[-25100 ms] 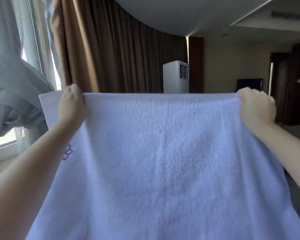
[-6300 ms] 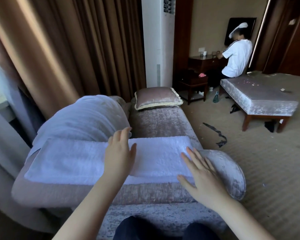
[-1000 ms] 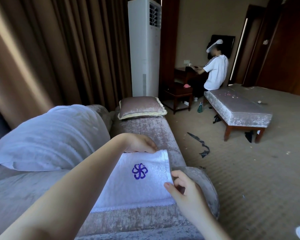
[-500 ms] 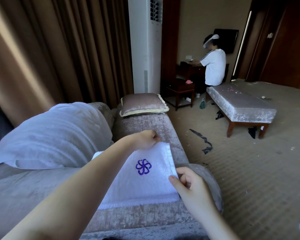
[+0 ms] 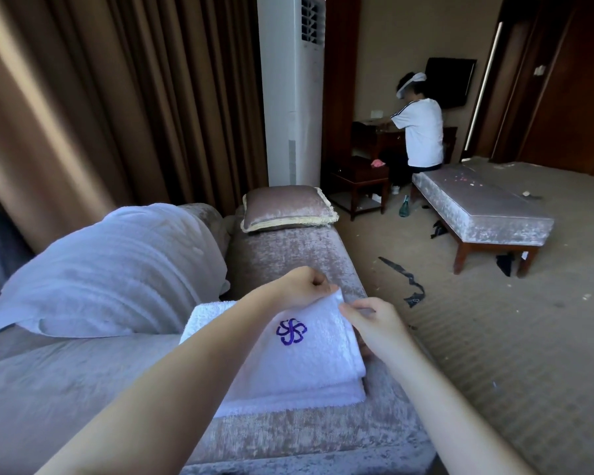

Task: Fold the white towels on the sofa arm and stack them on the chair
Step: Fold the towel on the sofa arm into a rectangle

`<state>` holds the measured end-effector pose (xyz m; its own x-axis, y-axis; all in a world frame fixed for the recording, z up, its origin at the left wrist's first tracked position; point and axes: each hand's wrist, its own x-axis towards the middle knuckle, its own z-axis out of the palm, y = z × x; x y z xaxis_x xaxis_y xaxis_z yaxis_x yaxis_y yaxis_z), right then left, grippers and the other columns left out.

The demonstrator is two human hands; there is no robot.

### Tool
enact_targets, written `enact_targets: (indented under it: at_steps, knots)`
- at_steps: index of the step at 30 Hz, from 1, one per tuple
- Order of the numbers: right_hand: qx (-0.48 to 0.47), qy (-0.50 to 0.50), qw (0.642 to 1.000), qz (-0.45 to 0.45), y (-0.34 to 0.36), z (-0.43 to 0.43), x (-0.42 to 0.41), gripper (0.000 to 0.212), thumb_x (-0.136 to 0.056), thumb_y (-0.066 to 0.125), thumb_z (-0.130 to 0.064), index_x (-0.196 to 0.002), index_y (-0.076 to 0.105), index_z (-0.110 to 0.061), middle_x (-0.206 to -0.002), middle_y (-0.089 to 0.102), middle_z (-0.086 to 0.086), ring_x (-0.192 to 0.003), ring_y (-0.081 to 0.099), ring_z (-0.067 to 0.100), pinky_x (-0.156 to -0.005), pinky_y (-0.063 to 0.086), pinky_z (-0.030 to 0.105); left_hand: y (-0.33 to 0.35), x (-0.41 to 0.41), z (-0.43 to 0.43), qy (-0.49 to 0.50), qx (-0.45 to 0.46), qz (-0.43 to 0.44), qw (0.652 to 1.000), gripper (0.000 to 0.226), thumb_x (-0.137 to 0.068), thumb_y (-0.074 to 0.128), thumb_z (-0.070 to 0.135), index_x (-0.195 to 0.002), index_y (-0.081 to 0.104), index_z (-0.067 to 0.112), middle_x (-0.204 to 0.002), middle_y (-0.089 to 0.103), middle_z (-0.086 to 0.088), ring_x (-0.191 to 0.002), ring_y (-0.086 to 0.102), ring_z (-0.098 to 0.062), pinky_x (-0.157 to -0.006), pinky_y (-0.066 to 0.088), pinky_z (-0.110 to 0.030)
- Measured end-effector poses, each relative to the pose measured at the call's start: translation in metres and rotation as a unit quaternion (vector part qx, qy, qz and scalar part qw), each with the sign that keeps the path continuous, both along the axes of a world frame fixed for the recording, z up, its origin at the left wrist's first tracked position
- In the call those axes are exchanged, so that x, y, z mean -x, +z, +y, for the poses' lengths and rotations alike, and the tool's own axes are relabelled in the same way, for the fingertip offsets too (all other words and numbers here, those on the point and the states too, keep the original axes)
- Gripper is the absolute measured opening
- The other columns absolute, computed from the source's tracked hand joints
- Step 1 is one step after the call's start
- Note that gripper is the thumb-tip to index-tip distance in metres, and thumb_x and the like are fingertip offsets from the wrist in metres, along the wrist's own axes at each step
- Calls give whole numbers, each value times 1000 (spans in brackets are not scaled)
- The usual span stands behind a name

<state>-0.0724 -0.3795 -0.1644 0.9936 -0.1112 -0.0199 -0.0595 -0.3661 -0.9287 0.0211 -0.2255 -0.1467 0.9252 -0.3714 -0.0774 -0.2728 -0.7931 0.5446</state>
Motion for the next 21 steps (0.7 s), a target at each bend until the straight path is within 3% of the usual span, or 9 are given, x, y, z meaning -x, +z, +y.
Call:
enact_targets:
  at_steps: [2,5,7,9,11,15,18,20,21]
  knots:
    - [23,0,1000,-7,-7,2,-4,32,-88,66,-22,-103,60,6,-98,62,21,-100,58,38,-77,49,36,-5,-3,-3,10,13,-16,1000,31,-99,52,36,-78,54,14,-76,55,-3,-71,49,-15,-66,38,-28]
    - [74,-26,997,-4,-16,6,3,21,-91,63,-27,-109,58,-16,-86,59,-11,-89,60,15,-65,43,22,-24,-5,-7,23,-1,-49,999,23,-99,53,31,-86,55,12,-90,62,-9,-87,57,-22,-73,39,-31]
    - [168,-31,985,-17,-17,5,8,24,-94,57,-32,-114,54,-20,-78,58,-11,-77,58,16,-61,42,29,-26,1,-8,30,-8,-91,995,23,-98,53,32,-89,57,11,-94,64,-9,-91,59,-25,-76,43,-33]
    - [293,-21,955,-28,-6,7,14,26,-97,50,-35,-121,48,-24,-90,60,-8,-87,59,19,-61,40,31,-13,12,1,33,-10,-177,984,23,-97,53,35,-100,61,14,-99,62,-3,-97,55,-20,-83,44,-36]
    - [362,-20,929,-79,5,11,18,29,-100,45,-34,-127,45,-25,-119,55,-5,-110,53,18,-75,41,30,0,27,23,45,-13,-258,965,22,-99,49,31,-109,61,15,-104,59,-1,-100,51,-21,-85,43,-39]
    - [309,46,922,-230,13,38,5,35,-102,42,-27,-133,50,-14,-141,47,-2,-129,40,21,-102,35,34,-5,75,85,117,-14,-343,932,41,-97,36,32,-111,67,9,-113,66,-5,-106,58,-28,-90,48,-39]
    - [389,96,906,-138,-3,58,-7,55,-104,22,-44,-147,35,-12,-156,30,1,-144,22,19,-115,21,33,-36,112,107,149,-106,-333,925,61,-97,29,47,-121,66,5,-128,63,-9,-120,57,-34,-99,48,-46]
    - [428,97,894,-92,-18,62,-1,94,-84,-16,-67,-151,25,-15,-160,21,0,-148,12,17,-117,14,34,-55,129,110,148,-150,-324,922,67,-101,22,52,-124,64,5,-131,61,-12,-121,56,-38,-98,48,-48]
    - [434,89,893,-80,-26,62,5,109,-71,-27,-69,-153,22,-17,-161,17,-2,-149,8,17,-118,12,33,-63,134,112,152,-153,-327,920,70,-101,18,54,-128,63,7,-134,59,-12,-124,55,-39,-100,45,-47]
